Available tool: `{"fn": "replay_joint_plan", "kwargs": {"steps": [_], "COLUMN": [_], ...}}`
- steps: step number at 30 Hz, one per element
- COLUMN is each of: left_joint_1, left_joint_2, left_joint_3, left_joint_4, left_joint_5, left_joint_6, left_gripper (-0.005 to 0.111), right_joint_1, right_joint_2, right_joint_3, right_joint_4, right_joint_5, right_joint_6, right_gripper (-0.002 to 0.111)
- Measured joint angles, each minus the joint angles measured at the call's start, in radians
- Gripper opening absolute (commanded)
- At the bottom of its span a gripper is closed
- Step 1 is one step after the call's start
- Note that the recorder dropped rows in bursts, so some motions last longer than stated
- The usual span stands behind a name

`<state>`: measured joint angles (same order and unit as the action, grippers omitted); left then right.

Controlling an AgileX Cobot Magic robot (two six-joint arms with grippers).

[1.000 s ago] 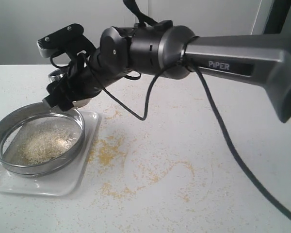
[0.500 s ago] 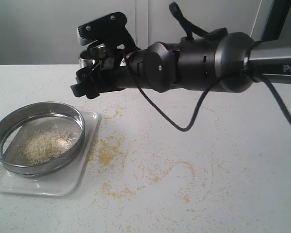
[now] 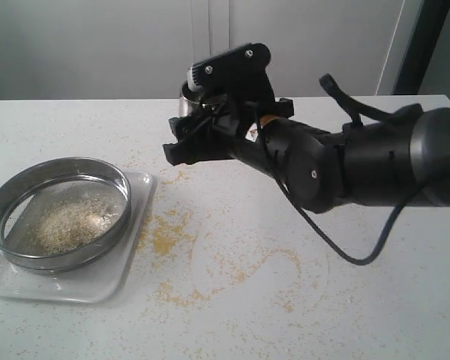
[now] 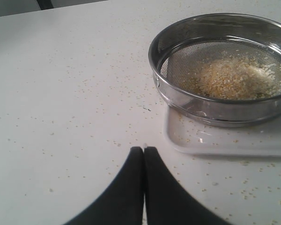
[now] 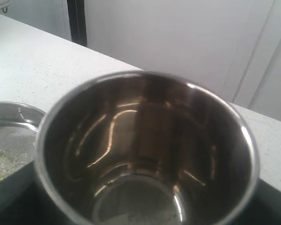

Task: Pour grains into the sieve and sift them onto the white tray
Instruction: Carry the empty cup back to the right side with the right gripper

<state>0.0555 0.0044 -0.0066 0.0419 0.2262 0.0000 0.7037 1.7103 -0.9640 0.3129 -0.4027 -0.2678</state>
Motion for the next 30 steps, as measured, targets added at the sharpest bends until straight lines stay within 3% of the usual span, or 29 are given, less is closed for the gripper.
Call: {"fn": "replay_joint_plan", "kwargs": {"steps": [6,13,20,30], "left_joint_1": [0.0,0.0,0.0,0.0], "left_joint_2": [0.0,0.0,0.0,0.0], "left_joint_3": [0.0,0.0,0.0,0.0], "left_joint_4": [0.0,0.0,0.0,0.0], "left_joint_5": [0.0,0.0,0.0,0.0], "left_joint_6": [0.0,0.0,0.0,0.0], "left_gripper": [0.0,0.0,0.0,0.0], "right_joint_1": [-0.042,-0.205,-0.39,-0.534], "right_joint_2": [-0.02,-0.02,-0.013,0.09], "right_joint_3": [0.141,0.259,0.275,0.275], "right_joint_4": [-0.004,-0.052,-0.258,-0.4], "right_joint_5": [-0.119,-0.246,-0.271,-0.336], "right_joint_6": [0.034,0.133,0.284,0.372], "right_gripper": [0.0,0.0,0.0,0.0]}}
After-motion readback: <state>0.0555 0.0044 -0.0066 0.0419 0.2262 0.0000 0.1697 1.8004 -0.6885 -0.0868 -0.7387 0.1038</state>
